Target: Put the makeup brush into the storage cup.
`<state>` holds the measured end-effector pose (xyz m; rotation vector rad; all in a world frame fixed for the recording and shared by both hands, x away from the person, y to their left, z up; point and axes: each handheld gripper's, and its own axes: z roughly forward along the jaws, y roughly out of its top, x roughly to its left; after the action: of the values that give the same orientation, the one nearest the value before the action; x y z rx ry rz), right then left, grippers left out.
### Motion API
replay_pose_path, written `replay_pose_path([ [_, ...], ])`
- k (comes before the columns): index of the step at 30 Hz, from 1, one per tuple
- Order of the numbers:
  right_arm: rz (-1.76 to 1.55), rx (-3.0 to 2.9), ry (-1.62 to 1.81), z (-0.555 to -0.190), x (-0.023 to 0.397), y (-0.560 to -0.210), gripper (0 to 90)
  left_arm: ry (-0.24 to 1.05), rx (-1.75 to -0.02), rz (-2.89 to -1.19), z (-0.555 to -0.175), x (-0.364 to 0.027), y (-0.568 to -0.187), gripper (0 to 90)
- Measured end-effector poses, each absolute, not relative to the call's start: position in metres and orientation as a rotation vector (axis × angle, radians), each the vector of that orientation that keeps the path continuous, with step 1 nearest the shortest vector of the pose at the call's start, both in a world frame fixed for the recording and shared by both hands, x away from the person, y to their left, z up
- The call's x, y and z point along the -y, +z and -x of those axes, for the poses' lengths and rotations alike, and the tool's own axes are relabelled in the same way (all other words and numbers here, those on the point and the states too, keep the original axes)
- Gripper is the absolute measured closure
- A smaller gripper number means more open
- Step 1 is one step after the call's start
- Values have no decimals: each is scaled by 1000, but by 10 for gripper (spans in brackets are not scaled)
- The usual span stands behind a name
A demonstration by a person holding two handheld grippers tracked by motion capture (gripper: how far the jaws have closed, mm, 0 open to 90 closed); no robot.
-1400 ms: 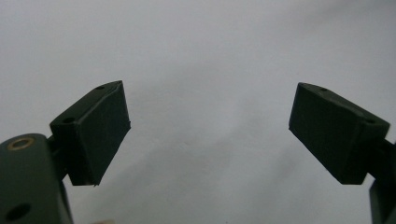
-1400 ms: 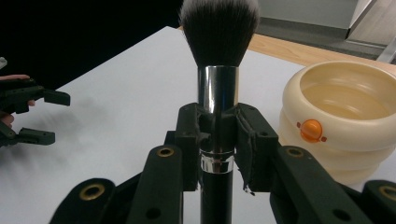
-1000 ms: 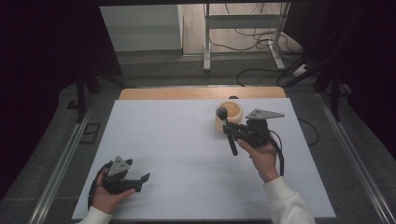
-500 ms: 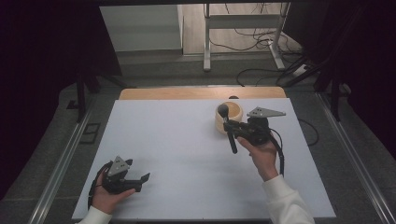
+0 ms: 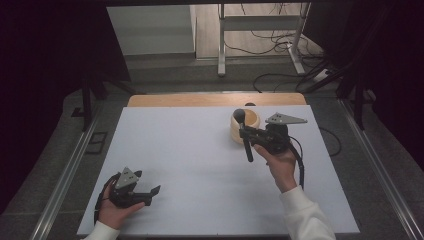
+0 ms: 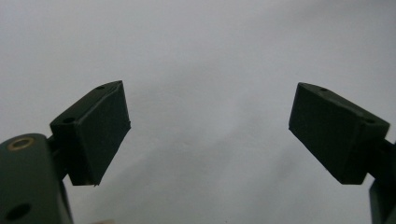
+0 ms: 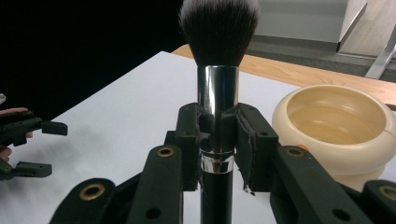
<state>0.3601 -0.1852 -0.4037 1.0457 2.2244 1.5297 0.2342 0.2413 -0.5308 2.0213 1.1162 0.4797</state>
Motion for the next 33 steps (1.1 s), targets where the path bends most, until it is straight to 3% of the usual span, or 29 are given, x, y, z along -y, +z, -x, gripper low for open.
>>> replay_pose_path([
  [33, -1144, -2095, 1607, -387, 185, -391, 719, 474, -1114, -2020, -234, -242, -530, 133],
])
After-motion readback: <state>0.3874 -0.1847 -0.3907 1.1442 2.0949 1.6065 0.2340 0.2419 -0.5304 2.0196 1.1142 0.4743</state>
